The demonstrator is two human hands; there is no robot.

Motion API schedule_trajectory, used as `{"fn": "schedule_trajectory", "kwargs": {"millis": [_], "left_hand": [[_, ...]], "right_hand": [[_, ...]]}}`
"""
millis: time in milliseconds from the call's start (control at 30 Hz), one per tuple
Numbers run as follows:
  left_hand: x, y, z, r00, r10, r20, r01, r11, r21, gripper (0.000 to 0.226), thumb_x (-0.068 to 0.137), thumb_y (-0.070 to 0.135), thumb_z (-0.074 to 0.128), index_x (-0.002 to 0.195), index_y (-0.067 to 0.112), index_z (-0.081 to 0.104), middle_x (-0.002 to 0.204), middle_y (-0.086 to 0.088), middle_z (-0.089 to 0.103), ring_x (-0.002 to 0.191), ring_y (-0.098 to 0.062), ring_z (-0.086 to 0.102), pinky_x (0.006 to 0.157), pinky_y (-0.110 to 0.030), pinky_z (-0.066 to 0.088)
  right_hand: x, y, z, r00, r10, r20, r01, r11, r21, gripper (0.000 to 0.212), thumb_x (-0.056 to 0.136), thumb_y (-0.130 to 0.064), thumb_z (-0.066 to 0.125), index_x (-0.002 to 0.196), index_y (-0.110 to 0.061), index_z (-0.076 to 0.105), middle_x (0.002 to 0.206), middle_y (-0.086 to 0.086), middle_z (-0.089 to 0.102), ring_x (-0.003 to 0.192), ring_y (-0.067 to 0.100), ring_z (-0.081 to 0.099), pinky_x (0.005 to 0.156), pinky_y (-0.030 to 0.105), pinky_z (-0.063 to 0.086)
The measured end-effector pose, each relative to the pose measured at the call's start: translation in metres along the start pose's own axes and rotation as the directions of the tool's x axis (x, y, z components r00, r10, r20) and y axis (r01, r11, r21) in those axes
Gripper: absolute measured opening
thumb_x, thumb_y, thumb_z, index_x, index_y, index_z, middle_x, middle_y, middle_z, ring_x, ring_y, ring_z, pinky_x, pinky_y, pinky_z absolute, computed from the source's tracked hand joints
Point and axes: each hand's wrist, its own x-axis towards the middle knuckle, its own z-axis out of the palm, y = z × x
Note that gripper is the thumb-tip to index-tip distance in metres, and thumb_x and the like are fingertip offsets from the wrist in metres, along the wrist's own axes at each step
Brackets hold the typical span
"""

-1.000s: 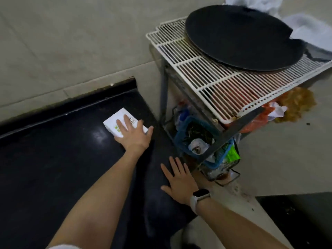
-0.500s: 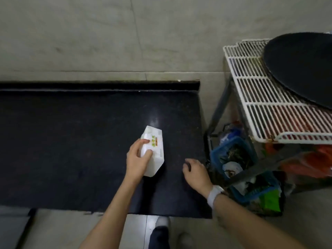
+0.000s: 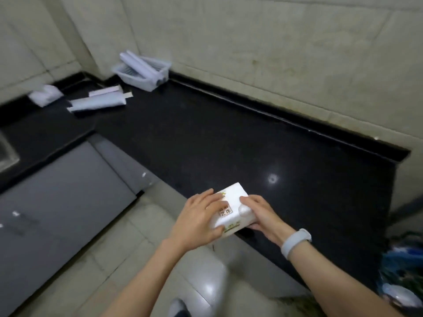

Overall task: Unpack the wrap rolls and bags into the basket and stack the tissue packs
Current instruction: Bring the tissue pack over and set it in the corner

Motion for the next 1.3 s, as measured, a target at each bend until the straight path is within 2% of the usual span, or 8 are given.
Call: {"fn": "schedule_trajectory", "kwargs": {"millis": [100,267,433,700,867,967,1100,1300], "left_hand": [[-0.047,-0.061,0.001,0.923,-0.38,-0.065,0.369,0.92,-0.134,0.054,0.083,0.044,0.056,0.132,0.027,0.042,0.144,0.004,0.039,0.137,-0.019,0.028,0.111,-0.036,0.023],[-0.133,-0.167,-0.014,0.677,-0.714,-0.176,0.633,0.688,-0.354,0.037,0.09,0.026,0.052,0.124,0.014,0.054,0.131,-0.005,0.056,0.123,-0.022,0.048,0.103,-0.032,0.034],[-0.184,-0.266,-0.061,0.513,-0.841,-0.172,0.78,0.541,-0.315,0.038,0.09,0.025,0.049,0.126,0.013,0.052,0.13,-0.008,0.056,0.121,-0.026,0.048,0.103,-0.035,0.036],[-0.187,-0.384,-0.097,0.396,-0.91,-0.126,0.847,0.415,-0.332,0.039,0.09,0.027,0.047,0.127,0.015,0.05,0.132,-0.004,0.054,0.123,-0.024,0.046,0.102,-0.038,0.035],[-0.133,-0.475,-0.121,0.39,-0.91,-0.139,0.848,0.414,-0.33,0.038,0.091,0.028,0.047,0.127,0.015,0.05,0.134,-0.004,0.052,0.124,-0.024,0.045,0.102,-0.038,0.035],[-0.085,-0.539,-0.15,0.395,-0.91,-0.127,0.849,0.414,-0.327,0.04,0.092,0.03,0.046,0.129,0.016,0.047,0.136,-0.005,0.05,0.125,-0.024,0.044,0.104,-0.039,0.036],[-0.014,-0.618,-0.197,0.395,-0.909,-0.136,0.857,0.418,-0.3,0.04,0.091,0.029,0.048,0.128,0.015,0.048,0.133,-0.007,0.052,0.122,-0.025,0.046,0.1,-0.039,0.039],[0.065,-0.716,-0.249,0.406,-0.898,-0.169,0.845,0.44,-0.306,0.04,0.09,0.028,0.049,0.128,0.015,0.048,0.134,-0.006,0.051,0.121,-0.023,0.048,0.1,-0.041,0.042]], "right_hand": [[0.02,0.002,0.071,0.997,-0.082,0.012,0.083,0.979,-0.184,0.039,0.082,-0.028,0.061,0.117,-0.017,0.048,0.108,0.006,0.063,0.079,0.014,0.065,0.055,0.022,0.049],[0.056,0.01,0.201,0.977,-0.154,0.144,0.202,0.882,-0.426,0.055,0.082,-0.026,0.063,0.131,-0.013,0.042,0.125,0.004,0.051,0.112,0.02,0.054,0.094,0.036,0.046],[0.086,0.011,0.314,0.963,-0.174,0.206,0.239,0.904,-0.354,0.051,0.084,-0.02,0.063,0.13,-0.012,0.043,0.117,0.0,0.052,0.093,0.008,0.054,0.069,0.014,0.045],[0.163,-0.022,0.419,0.959,-0.095,0.266,0.177,0.937,-0.3,0.038,0.086,-0.018,0.06,0.122,-0.017,0.05,0.096,-0.005,0.063,0.071,0.0,0.063,0.046,0.011,0.047],[0.25,-0.08,0.476,0.938,-0.147,0.314,0.229,0.943,-0.242,0.045,0.087,-0.02,0.058,0.13,-0.013,0.045,0.121,0.01,0.059,0.089,0.013,0.062,0.064,0.023,0.049],[0.31,-0.127,0.508,0.93,-0.179,0.321,0.251,0.948,-0.197,0.047,0.088,-0.02,0.057,0.131,-0.011,0.043,0.122,0.011,0.057,0.09,0.013,0.061,0.062,0.019,0.052],[0.384,-0.193,0.546,0.924,-0.166,0.343,0.223,0.966,-0.134,0.046,0.087,-0.024,0.057,0.131,-0.017,0.042,0.119,0.011,0.058,0.098,0.023,0.062,0.073,0.033,0.053],[0.481,-0.278,0.606,0.943,-0.188,0.274,0.201,0.979,-0.019,0.053,0.085,-0.027,0.059,0.134,-0.018,0.04,0.117,0.008,0.058,0.096,0.018,0.06,0.074,0.032,0.051]]}}
